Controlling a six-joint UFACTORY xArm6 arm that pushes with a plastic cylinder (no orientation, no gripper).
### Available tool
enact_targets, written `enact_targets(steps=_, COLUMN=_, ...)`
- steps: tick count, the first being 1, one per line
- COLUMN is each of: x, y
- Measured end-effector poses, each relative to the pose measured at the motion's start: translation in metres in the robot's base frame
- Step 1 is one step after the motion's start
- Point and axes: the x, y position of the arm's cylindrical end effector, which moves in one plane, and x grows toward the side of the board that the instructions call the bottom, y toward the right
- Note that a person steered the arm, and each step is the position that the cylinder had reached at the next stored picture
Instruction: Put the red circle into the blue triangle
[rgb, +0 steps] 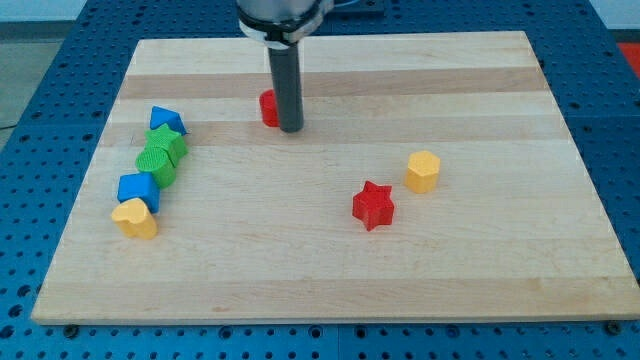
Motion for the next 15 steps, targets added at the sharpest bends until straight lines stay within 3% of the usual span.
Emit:
enact_targets(steps=5, x=-0.072, y=-0.001)
enact_targets(steps=7, x=-0.059, y=-0.001)
enact_targets(steps=11, x=-0.074, y=-0.025)
enact_targets(steps=15, x=-0.043, y=-0.040)
